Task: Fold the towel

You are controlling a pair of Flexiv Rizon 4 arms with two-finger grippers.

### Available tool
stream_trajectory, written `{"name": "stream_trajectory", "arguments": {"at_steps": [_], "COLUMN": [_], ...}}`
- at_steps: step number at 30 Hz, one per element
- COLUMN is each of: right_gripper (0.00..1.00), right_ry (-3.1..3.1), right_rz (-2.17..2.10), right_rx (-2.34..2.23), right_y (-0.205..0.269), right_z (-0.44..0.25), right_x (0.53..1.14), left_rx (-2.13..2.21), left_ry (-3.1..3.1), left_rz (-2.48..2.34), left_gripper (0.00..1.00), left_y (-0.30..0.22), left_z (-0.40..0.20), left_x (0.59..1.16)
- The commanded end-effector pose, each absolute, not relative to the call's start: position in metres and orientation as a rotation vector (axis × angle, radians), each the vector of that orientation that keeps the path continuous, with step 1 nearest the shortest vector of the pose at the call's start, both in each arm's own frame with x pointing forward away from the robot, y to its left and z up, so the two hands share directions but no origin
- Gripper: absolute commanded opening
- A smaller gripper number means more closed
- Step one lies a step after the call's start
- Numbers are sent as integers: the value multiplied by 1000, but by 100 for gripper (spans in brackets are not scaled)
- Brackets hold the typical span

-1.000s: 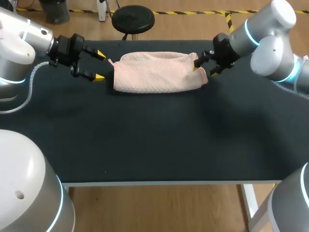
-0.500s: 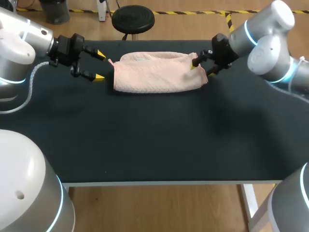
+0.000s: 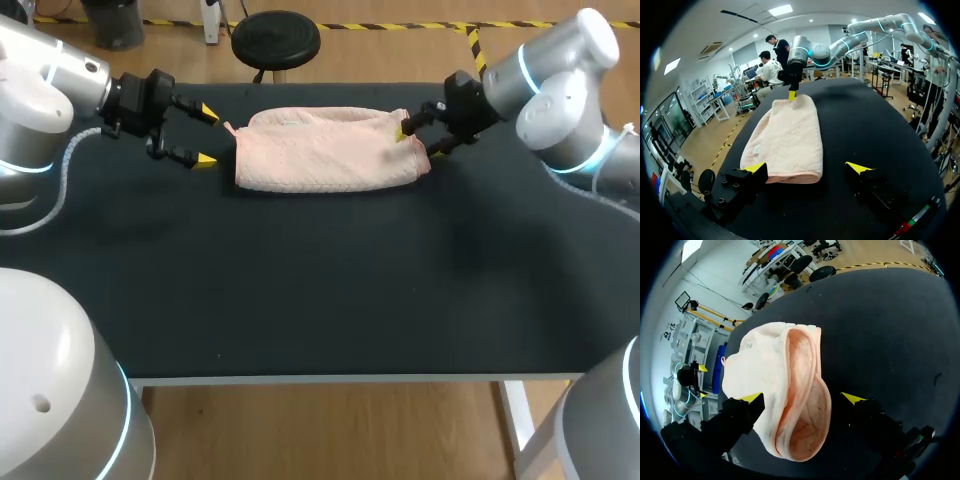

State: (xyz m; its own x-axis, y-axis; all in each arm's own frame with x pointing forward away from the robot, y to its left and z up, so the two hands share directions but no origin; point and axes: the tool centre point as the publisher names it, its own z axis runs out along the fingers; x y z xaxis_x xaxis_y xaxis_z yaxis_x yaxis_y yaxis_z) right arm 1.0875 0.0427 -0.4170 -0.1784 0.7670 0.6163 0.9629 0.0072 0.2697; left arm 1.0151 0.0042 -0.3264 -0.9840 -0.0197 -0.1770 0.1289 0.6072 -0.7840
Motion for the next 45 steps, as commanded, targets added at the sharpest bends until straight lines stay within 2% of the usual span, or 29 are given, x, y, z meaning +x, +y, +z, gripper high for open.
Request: {"name": "stream_trajectory", "arguments": {"at_steps": [1, 15, 45], "right_gripper": [100, 100, 100], "right_ry": [-1984, -1904, -1959], "right_rz": [-953, -1010, -977], "right_rx": [-1765, -1704, -1625], "right_y": [42, 44, 80], "right_z": [-422, -428, -427], "right_x": [1093, 1093, 1095], "left_rx": [92, 92, 92], "left_ry": [2660, 2660, 2660], "left_rz": [-1320, -1320, -1320], "left_gripper": [100, 100, 100], "left_y": [4, 4, 4], "left_z": [-327, -327, -327], "left_x": [1015, 1015, 1015]}}
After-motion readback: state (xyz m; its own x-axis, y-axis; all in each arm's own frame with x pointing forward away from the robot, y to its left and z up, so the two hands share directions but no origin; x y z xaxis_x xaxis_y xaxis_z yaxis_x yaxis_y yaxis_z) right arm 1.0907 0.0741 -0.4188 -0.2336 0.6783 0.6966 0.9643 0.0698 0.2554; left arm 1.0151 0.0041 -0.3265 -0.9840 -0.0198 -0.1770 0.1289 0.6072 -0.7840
